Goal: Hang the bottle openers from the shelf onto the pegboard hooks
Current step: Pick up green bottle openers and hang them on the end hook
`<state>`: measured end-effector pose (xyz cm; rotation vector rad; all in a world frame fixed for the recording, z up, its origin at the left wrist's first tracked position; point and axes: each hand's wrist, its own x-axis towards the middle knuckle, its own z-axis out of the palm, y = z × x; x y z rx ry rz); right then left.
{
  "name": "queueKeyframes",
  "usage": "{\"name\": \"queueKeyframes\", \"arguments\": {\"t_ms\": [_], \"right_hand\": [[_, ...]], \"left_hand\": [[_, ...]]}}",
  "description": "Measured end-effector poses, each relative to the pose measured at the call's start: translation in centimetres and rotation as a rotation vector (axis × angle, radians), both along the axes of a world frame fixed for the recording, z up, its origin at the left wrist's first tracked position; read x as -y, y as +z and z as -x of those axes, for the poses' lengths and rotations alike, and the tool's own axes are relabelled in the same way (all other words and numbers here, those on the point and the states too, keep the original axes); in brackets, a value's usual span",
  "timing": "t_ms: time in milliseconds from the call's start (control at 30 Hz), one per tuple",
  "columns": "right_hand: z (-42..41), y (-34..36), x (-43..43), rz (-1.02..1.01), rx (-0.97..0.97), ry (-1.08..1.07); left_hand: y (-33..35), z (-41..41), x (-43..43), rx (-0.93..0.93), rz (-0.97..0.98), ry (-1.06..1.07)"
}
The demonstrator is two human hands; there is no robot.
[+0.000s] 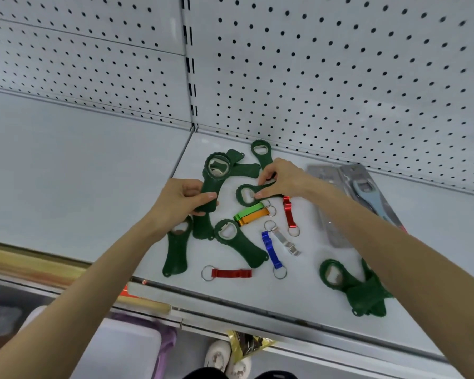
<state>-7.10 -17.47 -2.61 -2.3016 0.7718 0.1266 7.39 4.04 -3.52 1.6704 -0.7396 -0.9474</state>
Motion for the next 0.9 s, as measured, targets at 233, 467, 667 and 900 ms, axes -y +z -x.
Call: {"name": "queueKeyframes", "arguments": {"t_ms": [233, 467, 667, 900], "right_hand": [[0.5, 0.7, -1.0, -0.182, 0.083, -0.056], [1.3, 3.5, -2.1, -0.343, 0.428, -0.308], [4.8, 5.8, -4.5, -0.533, 0.666, -0.461], [14.0, 7.2, -8.3, -0.6, 0.89, -0.59]], "left_hand": [[0.2, 0.3, 0.0, -0.012, 0.021, -0.011], [1.8, 0.8, 0.1, -0.122, 0.127, -0.012], [3.5, 3.1, 0.6, -0.134, 0.229, -0.096], [5.3, 9.6, 1.5, -0.395, 0.294, -0.189]]}}
